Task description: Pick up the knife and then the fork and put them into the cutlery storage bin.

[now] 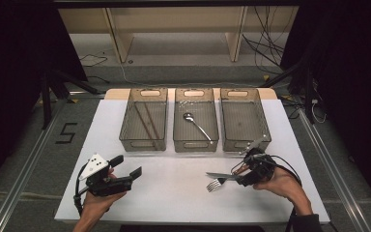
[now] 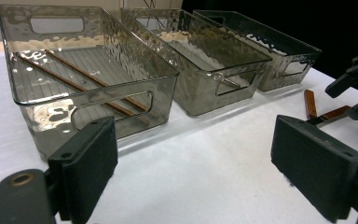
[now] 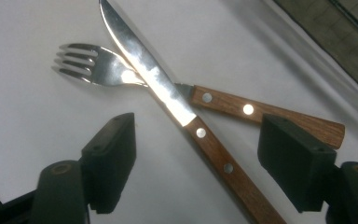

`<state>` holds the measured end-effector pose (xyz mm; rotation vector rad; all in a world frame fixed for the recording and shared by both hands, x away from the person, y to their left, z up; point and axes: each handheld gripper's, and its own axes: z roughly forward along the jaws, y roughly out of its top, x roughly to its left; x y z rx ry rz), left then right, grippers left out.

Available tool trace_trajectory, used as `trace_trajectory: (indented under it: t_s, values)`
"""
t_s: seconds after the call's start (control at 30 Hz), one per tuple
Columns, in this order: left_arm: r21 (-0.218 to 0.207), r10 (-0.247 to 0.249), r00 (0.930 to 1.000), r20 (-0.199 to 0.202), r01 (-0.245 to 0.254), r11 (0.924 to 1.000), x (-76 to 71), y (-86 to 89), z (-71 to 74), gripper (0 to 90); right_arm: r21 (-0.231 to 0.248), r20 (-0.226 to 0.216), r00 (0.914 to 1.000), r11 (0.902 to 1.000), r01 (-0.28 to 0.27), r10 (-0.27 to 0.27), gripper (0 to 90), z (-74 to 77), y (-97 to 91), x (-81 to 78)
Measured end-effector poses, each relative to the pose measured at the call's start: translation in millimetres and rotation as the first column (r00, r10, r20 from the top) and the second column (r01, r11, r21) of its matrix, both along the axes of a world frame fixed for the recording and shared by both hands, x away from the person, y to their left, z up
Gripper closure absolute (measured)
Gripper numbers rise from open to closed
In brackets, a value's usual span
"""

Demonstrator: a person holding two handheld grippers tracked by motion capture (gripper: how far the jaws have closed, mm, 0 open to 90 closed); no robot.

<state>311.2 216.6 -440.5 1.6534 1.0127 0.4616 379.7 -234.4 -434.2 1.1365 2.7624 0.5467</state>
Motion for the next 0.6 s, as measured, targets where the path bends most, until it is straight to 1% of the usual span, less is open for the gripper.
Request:
trace_trajectory:
  t_s: [0.07, 0.1, 0.13, 0.23, 0.33, 0.4, 0.57, 0.6]
  values:
    - [-0.008, 0.001, 1.0000, 0.002, -0.001, 1.0000, 0.0, -0.3, 0.0, 13.9, -0.014, -0.009, 0.9999, 0.9999, -0.006, 0.006, 33.8, -0.9, 0.6, -0.5]
    - [-0.001, -0.003, 1.0000, 0.002, 0.003, 1.0000, -0.2, 0.2, -0.2, 13.9, -0.023, -0.009, 0.9999, 0.9997, -0.012, 0.012, 34.8, -1.4, 1.1, -0.4]
    - [-0.002, -0.002, 1.0000, 0.001, 0.002, 1.0000, -0.5, 0.4, -0.3, 13.9, -0.036, -0.005, 0.9998, 0.9992, -0.019, 0.019, 36.8, -1.9, 1.5, 0.2]
    - [-0.006, 0.000, 1.0000, 0.000, 0.000, 1.0000, -0.6, 1.0, -0.7, 13.9, -0.093, 0.003, 0.9991, 0.9948, -0.043, 0.043, 41.1, -4.2, 3.1, -0.6]
    - [-0.006, -0.002, 1.0000, 0.001, 0.002, 1.0000, -0.5, 1.0, -1.0, 13.9, -0.122, -0.001, 0.9981, 0.9906, -0.061, 0.062, 45.1, -8.4, 4.4, -0.1]
    - [-0.006, -0.002, 1.0000, 0.002, 0.002, 1.0000, -0.4, 1.0, -1.0, 13.9, -0.137, 0.003, 0.9974, 0.9880, -0.070, 0.072, 48.0, -10.7, 5.3, 1.2]
    - [-0.004, -0.007, 1.0000, 0.002, 0.007, 1.0000, -0.2, 0.3, -1.1, 13.9, -0.160, -0.014, 0.9949, 0.9819, -0.101, 0.100, 52.2, -15.7, 7.7, 2.9]
    - [-0.002, -0.007, 1.0000, 0.000, 0.007, 1.0000, -0.2, 0.2, -1.2, 13.9, -0.162, -0.020, 0.9953, 0.9821, -0.097, 0.095, 53.3, -16.7, 8.1, 3.2]
